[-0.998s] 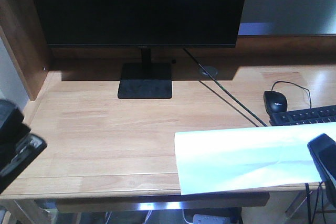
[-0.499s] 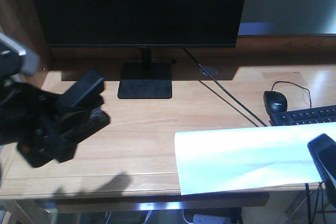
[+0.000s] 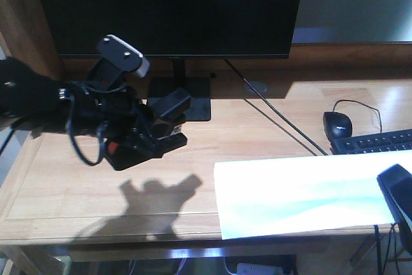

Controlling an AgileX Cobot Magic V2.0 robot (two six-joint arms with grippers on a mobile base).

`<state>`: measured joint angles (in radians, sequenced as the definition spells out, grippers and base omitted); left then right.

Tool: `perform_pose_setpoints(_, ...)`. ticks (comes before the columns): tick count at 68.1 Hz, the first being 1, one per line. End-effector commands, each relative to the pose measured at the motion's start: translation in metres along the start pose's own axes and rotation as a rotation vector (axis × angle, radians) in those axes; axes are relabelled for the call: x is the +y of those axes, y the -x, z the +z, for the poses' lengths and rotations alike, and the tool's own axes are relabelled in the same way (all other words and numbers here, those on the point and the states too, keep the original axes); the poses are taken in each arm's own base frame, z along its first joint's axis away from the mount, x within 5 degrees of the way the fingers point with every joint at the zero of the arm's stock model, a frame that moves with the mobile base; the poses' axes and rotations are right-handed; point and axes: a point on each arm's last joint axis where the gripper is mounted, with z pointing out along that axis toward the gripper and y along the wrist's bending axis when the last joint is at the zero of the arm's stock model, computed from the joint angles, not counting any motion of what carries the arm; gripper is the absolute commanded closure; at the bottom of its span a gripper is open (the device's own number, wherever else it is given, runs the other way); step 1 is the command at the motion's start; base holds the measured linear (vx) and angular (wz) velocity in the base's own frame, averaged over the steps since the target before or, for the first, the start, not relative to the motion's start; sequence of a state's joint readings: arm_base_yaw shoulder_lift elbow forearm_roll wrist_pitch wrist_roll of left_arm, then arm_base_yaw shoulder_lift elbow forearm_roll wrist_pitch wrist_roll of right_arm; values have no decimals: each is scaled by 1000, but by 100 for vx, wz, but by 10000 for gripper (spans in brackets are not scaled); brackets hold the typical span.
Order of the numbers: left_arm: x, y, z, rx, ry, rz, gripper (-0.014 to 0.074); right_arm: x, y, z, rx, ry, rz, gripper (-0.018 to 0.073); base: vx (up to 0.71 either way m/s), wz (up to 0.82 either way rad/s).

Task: Grab stapler and paper to desk for stapling
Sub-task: 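Swing the left gripper with the black stapler over the desk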

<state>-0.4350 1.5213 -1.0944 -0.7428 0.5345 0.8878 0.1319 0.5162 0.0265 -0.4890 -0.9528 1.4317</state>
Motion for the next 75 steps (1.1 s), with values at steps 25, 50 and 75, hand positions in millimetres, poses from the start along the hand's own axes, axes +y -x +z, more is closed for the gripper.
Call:
perform_pose_setpoints(25, 39, 15, 46, -69, -117, -56, 603, 4, 1, 0, -20, 54, -3, 564, 0, 0)
perform_pose_setpoints(50, 90, -11, 43, -203, -315, 49, 603, 4, 1, 0, -20, 54, -3, 564, 0, 0)
perform_pose_setpoints(75, 128, -40, 39, -173, -247, 253, 603, 4, 1, 0, -20, 54, -3, 564, 0, 0)
